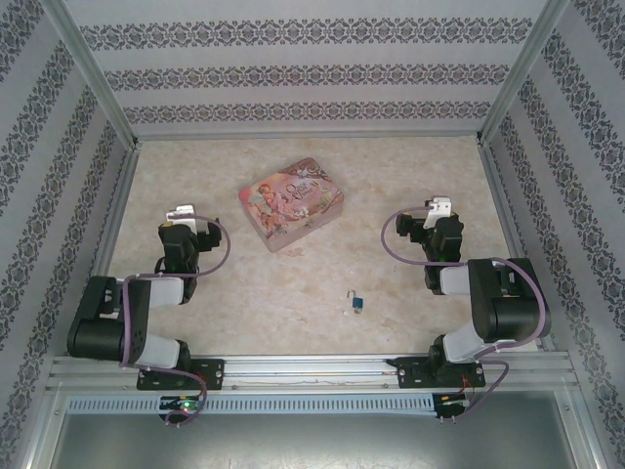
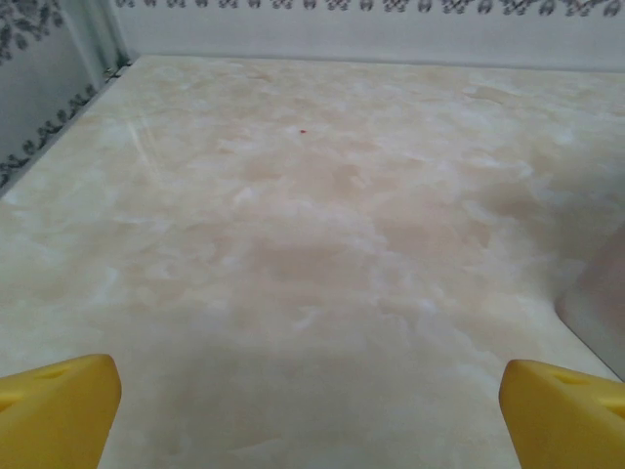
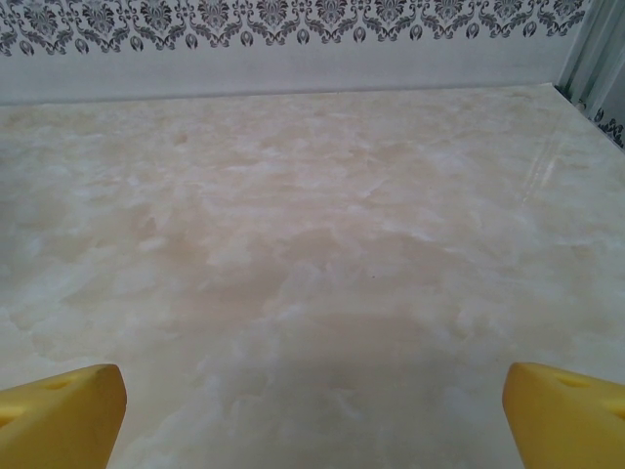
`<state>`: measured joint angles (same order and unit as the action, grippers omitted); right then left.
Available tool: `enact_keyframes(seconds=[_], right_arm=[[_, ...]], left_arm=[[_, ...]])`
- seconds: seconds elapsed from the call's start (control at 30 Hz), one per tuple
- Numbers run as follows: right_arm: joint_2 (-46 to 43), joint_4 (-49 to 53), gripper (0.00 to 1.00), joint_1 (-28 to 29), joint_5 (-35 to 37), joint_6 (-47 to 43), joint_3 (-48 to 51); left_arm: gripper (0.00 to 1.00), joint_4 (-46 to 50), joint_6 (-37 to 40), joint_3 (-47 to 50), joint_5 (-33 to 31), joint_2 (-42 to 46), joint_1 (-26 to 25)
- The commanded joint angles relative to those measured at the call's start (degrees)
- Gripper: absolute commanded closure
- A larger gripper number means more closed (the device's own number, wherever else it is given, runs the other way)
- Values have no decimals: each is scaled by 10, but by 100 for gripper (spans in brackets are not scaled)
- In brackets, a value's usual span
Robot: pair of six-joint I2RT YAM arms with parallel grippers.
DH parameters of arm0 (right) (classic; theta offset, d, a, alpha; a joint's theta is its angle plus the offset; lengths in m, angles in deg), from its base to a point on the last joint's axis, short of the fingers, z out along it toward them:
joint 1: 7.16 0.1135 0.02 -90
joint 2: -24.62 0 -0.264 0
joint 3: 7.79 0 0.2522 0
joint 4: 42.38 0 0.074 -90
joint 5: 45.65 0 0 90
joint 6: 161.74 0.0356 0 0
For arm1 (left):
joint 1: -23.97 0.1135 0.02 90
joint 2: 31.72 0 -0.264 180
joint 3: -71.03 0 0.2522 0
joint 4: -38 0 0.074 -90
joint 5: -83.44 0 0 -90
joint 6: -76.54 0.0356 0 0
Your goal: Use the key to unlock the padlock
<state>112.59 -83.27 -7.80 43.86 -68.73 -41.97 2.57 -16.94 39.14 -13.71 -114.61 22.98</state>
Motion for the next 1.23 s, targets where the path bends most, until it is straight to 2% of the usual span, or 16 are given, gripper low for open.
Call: enact_keyframes(seconds=[0.0,0.1,0.13,0.27,0.33,0.43,1.2], right_arm=[[-2,-7,1,-3,-9,3,-6],[-2,-7,2,-4,-9,3,-6],[-2,-7,2,-3,-9,3,-6],[-1,-6,2,-3,-9,4,-7],[-1,-6,2,-4,-9,4,-7],[-1,-5,2,-4,-9,4,-8],[-2,4,2,7,4,-9,-11]], left_arm=[[1,-153,20,28,40,-49,11],[1,-257,19,49,40,-105,11],[1,-257,18,55,41,-101,12],[1,-211,7,36,19,-94,16],[1,-128,-4,5,12,-80,19],[1,-72,9,-28,43,-81,18],[1,-86,12,-23,46,-85,18]])
